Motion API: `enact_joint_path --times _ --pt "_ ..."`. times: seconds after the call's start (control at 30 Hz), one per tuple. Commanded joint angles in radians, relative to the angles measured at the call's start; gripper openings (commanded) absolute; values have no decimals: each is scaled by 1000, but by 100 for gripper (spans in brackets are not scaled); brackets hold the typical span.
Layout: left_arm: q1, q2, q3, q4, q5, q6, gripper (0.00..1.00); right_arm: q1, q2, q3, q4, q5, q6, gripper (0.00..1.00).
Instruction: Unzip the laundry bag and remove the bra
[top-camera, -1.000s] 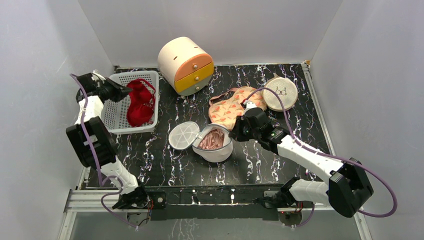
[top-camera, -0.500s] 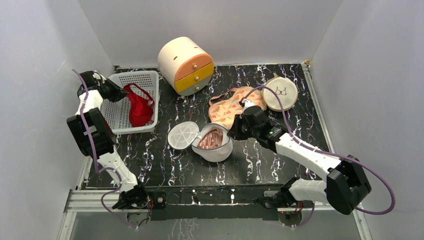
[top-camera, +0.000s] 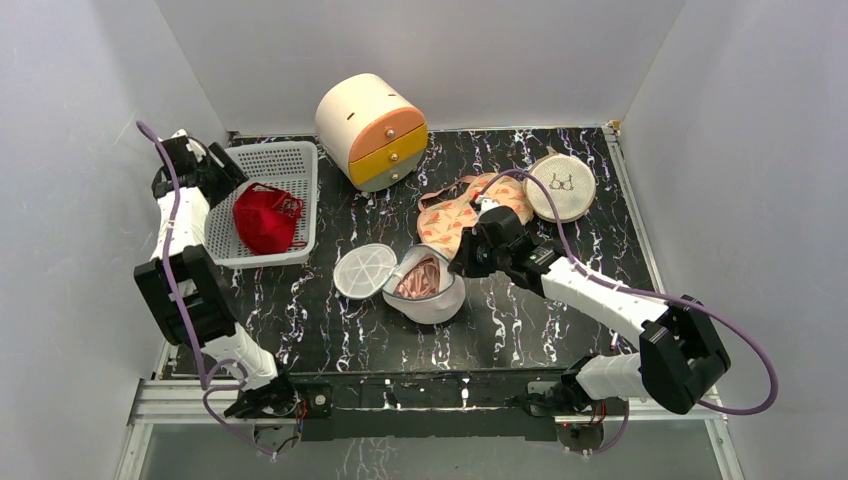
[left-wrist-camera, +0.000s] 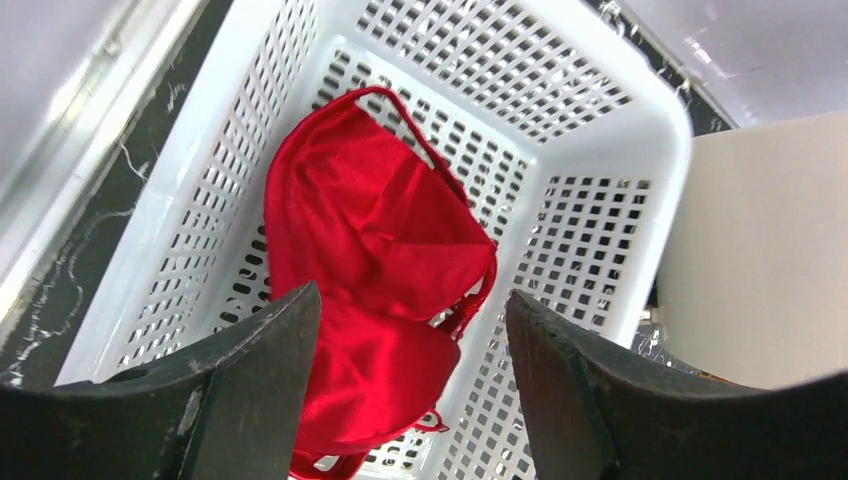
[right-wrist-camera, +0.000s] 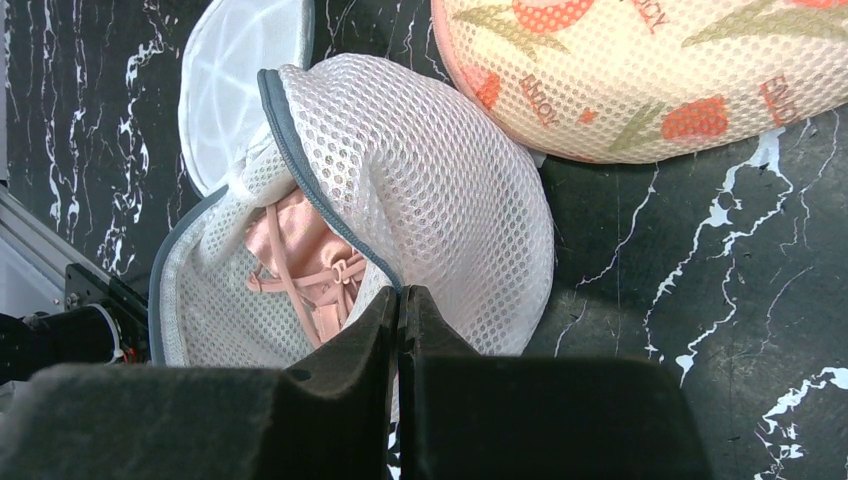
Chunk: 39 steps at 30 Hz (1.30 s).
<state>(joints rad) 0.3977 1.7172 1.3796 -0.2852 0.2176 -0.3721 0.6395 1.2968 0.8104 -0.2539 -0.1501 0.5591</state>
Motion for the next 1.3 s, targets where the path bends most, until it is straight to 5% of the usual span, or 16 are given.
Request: enact_joint_path --times 0.0,0.4,0.67,0.87,1.13,1.27 --pt "-41 -108 -38 51 -82 37 68 -2 -30 36 12 -4 9 0" --pt "-426 -217 -162 149 23 100 74 -1 -134 -17 -76 132 5 0" --pt "-558 -439 -377 211 348 51 76 -1 -193 -91 -43 80 2 0" --pt "-720 -490 -422 0 289 138 73 -2 -212 -154 106 -50 24 0" --pt "-1014 -507 -479 52 155 70 68 0 -182 -221 213 -171 91 0" --pt "-1126 -433 -435 31 64 110 57 -1 -182 -245 234 -174 115 0"
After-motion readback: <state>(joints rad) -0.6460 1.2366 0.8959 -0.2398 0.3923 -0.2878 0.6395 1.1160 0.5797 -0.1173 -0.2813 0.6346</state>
